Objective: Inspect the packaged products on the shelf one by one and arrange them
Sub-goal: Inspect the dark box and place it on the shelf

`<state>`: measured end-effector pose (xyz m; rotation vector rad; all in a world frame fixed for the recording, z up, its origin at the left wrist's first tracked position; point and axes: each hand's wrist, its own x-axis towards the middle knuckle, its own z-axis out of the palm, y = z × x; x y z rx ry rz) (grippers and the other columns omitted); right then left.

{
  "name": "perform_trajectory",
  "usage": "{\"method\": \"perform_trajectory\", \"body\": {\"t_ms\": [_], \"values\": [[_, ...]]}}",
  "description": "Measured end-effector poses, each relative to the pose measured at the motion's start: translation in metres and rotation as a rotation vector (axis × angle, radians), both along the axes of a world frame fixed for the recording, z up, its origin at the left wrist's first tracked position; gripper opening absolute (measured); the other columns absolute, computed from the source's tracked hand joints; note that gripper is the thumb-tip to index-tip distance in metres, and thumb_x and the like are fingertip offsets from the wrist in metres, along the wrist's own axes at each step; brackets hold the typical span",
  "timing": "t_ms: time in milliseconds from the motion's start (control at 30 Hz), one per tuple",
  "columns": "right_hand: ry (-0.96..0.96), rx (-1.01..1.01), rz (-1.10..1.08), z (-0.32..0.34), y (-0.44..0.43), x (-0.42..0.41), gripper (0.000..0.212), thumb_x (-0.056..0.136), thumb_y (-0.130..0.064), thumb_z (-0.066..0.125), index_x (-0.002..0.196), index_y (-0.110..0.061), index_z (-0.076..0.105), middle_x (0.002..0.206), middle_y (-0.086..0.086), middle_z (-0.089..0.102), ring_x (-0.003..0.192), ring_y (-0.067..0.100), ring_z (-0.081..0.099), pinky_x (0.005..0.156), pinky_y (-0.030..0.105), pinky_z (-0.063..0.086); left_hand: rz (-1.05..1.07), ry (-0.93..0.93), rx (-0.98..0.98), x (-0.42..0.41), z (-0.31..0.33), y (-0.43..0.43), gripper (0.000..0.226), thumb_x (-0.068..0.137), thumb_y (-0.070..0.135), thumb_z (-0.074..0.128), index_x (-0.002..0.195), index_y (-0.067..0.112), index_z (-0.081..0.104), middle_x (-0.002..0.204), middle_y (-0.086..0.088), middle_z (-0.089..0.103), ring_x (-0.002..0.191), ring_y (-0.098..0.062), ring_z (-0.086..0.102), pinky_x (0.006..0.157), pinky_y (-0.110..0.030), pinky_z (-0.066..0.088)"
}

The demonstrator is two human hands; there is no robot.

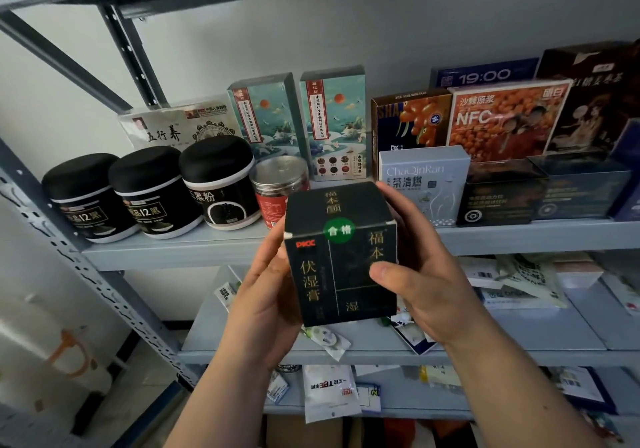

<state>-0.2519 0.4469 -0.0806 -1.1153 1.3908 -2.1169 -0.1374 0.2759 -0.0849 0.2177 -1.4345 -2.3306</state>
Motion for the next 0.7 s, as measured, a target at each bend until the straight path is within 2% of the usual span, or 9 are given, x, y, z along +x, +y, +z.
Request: {"method": "perform_trajectory", "body": {"t_ms": [100,167,233,333,433,500,567,633,700], "values": [[0.038,-0.021,0.016,-0.003,0.0,0.001,0.084,0.076,-0.016,0.076,0.151,-0.039,0.045,0.153,0.0,0.05,0.144,0.03,0.046,0.108,0.053,0.049,-0.072,0.081,-0.05,0.002,0.001,0.0,0.1,0.077,0.047,0.085,0.157,0.015,0.033,0.153,-0.027,0.043,0.139,-0.05,0.043,0.111,-0.075,0.03],[0.041,-0.042,0.02,-0.003,0.0,0.002,0.084,0.075,-0.015,0.076,0.15,-0.039,0.046,0.153,0.0,0.05,0.144,0.03,0.045,0.108,0.051,0.049,-0.108,0.102,-0.071,0.003,0.001,0.0,0.109,0.074,0.043,0.088,0.158,0.011,0.027,0.157,-0.029,0.036,0.141,-0.052,0.039,0.112,-0.076,0.028],[0.04,-0.047,0.016,-0.004,0.0,0.002,0.085,0.075,-0.015,0.076,0.15,-0.038,0.046,0.153,0.001,0.05,0.145,0.031,0.044,0.109,0.054,0.048,-0.146,0.116,-0.083,0.004,0.002,-0.001,0.115,0.068,0.037,0.093,0.158,0.009,0.027,0.156,-0.031,0.035,0.14,-0.052,0.039,0.111,-0.072,0.032],[0.059,-0.024,-0.013,-0.003,0.0,0.003,0.083,0.074,-0.018,0.078,0.149,-0.035,0.046,0.152,0.001,0.051,0.144,0.03,0.045,0.11,0.057,0.047,-0.158,0.129,-0.118,0.004,0.0,-0.001,0.11,0.067,0.029,0.095,0.155,0.008,0.032,0.147,-0.031,0.047,0.133,-0.05,0.049,0.103,-0.06,0.048],[0.051,-0.005,-0.056,0.0,-0.001,0.006,0.079,0.073,-0.03,0.084,0.144,-0.034,0.05,0.146,-0.003,0.057,0.14,0.02,0.051,0.104,0.041,0.054,-0.13,0.116,-0.065,0.003,-0.002,0.003,0.098,0.067,0.04,0.093,0.144,0.001,0.046,0.132,-0.027,0.061,0.121,-0.045,0.06,0.093,-0.052,0.055],[-0.009,-0.013,-0.058,0.003,-0.001,0.007,0.064,0.081,-0.041,0.082,0.14,-0.036,0.058,0.143,-0.002,0.061,0.135,0.018,0.056,0.098,0.032,0.055,-0.114,0.102,0.076,0.002,-0.006,0.006,0.087,0.058,0.05,0.095,0.129,0.008,0.067,0.128,-0.021,0.067,0.118,-0.039,0.065,0.091,-0.051,0.058],[-0.008,-0.001,-0.099,0.006,0.0,0.008,0.047,0.091,-0.048,0.073,0.136,-0.04,0.063,0.141,-0.003,0.063,0.133,0.018,0.058,0.098,0.03,0.054,-0.139,0.067,0.262,0.002,-0.007,0.01,0.089,0.052,0.054,0.096,0.126,0.012,0.071,0.134,-0.022,0.065,0.121,-0.039,0.064,0.09,-0.054,0.058],[0.003,0.003,-0.119,0.007,0.001,0.01,0.041,0.093,-0.041,0.064,0.134,-0.04,0.066,0.139,-0.004,0.066,0.13,0.017,0.061,0.099,0.031,0.054,-0.24,0.035,0.362,0.004,-0.01,0.011,0.091,0.062,0.057,0.091,0.135,0.01,0.064,0.139,-0.027,0.059,0.119,-0.047,0.063,0.079,-0.051,0.062],[0.019,0.006,-0.119,0.008,0.001,0.012,0.04,0.098,-0.034,0.06,0.137,-0.036,0.064,0.139,-0.003,0.066,0.13,0.019,0.061,0.106,0.039,0.052,-0.416,0.062,0.433,0.002,-0.018,0.009,0.084,0.089,0.062,0.064,0.149,0.006,0.047,0.145,-0.033,0.049,0.123,-0.06,0.054,0.074,-0.047,0.064]]}}
